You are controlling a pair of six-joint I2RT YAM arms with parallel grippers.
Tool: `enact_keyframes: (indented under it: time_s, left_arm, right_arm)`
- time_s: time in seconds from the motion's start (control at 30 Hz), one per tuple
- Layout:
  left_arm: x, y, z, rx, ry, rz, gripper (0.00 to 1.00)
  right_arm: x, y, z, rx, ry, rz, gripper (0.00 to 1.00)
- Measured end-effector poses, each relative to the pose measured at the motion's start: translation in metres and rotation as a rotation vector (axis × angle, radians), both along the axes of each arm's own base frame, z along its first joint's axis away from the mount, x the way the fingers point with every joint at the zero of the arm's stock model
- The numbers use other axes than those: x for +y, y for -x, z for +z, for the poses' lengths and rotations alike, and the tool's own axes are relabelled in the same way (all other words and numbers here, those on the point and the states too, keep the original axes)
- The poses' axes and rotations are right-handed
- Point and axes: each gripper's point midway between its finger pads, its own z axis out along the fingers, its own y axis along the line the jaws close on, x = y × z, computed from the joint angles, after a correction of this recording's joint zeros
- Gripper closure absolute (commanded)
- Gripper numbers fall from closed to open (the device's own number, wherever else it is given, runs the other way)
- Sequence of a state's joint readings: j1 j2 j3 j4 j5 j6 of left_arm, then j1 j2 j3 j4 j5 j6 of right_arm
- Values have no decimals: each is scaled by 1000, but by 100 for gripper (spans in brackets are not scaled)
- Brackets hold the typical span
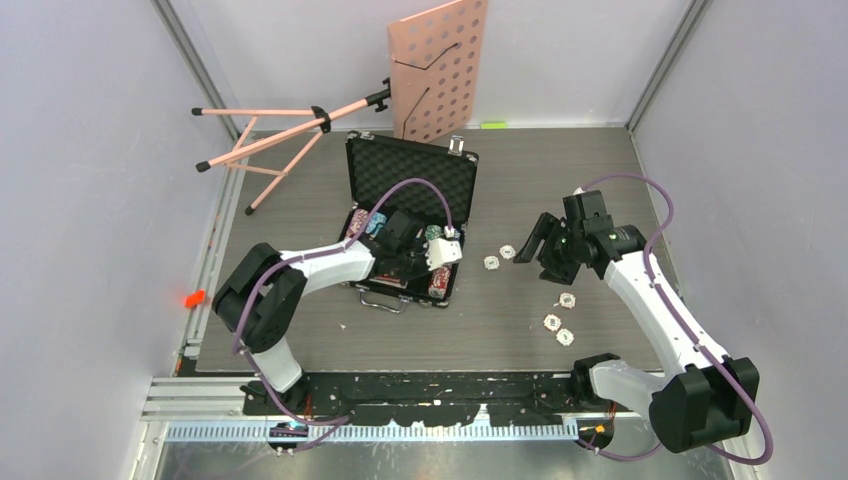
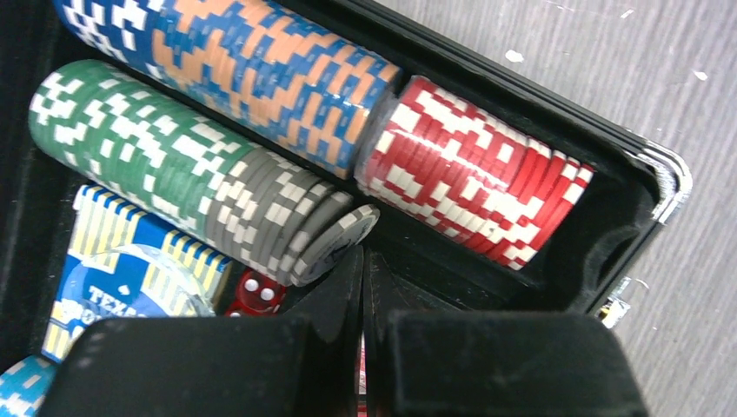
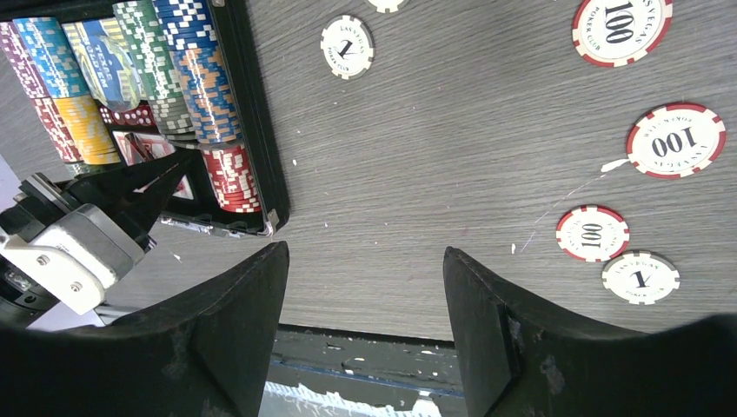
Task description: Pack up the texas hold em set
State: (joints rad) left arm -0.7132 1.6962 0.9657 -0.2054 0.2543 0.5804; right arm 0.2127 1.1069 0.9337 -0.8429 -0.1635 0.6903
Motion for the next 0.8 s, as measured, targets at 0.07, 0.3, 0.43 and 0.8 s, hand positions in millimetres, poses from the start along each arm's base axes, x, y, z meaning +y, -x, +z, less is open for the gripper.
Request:
enact_keyframes:
  time_s: [0.07, 0.3, 0.43, 0.8]
  left_arm:
    - [-1, -4, 1, -17, 3, 7, 100]
    - [-3, -11, 3, -45, 10, 17, 99]
    - [-3, -10, 4, -42, 10, 16, 87]
    - [8, 12, 36, -16, 28, -6, 74]
  right_arm:
    - [0, 0, 0, -1, 0, 0, 28]
    - [0, 0, 0, -1, 0, 0, 28]
    - [-1, 0, 0, -1, 6, -3, 22]
    - [-33, -9, -27, 104, 213, -81, 12]
